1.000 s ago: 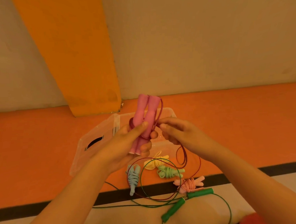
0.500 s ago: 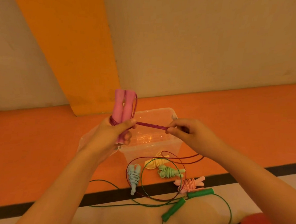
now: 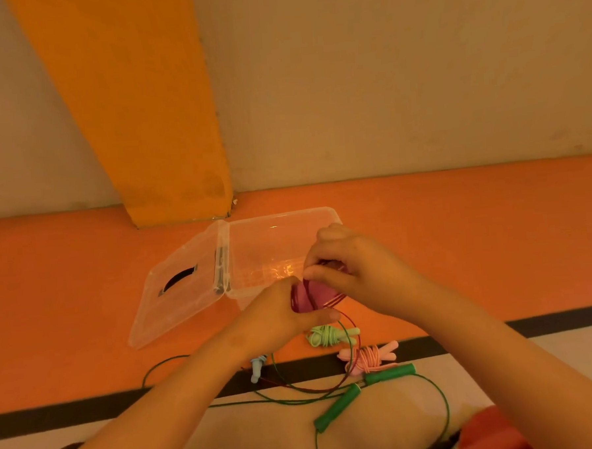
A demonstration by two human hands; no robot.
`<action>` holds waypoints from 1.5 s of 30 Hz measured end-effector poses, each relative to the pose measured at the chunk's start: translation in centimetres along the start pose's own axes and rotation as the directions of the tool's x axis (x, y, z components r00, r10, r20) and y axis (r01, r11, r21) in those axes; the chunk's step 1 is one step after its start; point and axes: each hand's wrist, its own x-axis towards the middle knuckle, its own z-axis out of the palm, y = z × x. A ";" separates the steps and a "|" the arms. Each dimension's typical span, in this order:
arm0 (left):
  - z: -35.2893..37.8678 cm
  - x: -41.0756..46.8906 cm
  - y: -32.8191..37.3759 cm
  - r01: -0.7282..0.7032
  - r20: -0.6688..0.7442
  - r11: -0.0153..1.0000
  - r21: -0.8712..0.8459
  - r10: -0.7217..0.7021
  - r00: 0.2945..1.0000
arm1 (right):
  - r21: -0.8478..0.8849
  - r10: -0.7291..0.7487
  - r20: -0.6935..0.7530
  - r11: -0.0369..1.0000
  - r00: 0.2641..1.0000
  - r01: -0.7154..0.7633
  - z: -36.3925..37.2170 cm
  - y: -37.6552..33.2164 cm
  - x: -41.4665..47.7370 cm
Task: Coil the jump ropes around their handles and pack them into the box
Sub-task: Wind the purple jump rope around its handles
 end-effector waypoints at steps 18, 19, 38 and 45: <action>-3.4 -1.2 1.1 0.077 0.270 0.779 -0.622 0.120 0.955 | 0.608 0.320 0.131 0.722 0.938 -0.331 -1.6 1.0 -0.5; -3.7 -1.3 1.2 0.080 0.278 0.753 -0.653 0.140 0.950 | 0.627 0.311 0.162 0.700 0.937 -0.341 -1.3 1.0 -0.7; -2.9 -1.2 1.9 -0.132 -0.107 0.795 -0.593 0.084 0.991 | 0.557 0.424 -0.049 0.763 0.904 -0.328 0.9 -0.4 -0.1; -2.2 -1.3 2.0 -0.276 -0.343 0.890 -0.362 0.148 0.927 | 0.427 0.472 -0.041 0.805 0.881 -0.411 1.3 -0.3 0.1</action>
